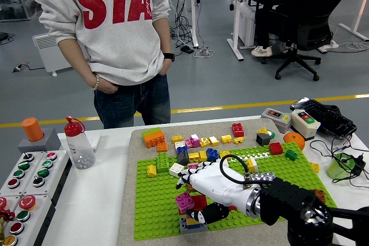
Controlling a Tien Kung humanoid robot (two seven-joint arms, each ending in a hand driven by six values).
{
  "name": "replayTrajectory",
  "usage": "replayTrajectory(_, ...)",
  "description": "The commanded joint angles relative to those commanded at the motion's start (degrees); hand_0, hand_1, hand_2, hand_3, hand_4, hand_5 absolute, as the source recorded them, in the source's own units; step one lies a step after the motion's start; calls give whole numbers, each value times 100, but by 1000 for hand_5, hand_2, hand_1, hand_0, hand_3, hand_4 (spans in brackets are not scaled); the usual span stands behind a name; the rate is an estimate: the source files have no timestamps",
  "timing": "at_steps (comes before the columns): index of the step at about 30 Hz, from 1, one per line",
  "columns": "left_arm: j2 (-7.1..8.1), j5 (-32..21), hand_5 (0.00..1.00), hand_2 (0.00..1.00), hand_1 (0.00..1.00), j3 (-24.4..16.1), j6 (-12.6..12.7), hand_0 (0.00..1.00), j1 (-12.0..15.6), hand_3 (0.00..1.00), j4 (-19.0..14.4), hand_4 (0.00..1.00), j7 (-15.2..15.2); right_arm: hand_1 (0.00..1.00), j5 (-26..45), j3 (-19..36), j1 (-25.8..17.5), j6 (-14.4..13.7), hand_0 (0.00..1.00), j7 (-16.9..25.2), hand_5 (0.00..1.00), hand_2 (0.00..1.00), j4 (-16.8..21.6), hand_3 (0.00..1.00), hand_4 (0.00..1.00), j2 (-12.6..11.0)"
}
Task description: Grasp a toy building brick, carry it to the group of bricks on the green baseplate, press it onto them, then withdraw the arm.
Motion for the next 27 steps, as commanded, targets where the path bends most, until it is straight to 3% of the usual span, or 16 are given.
replayTrajectory(27,2,-7,998,672,688,8,-6,652,-9,575,0,281,-4,822,-26,-72,15,-125,897,28,377,958,-225,801,684,168)
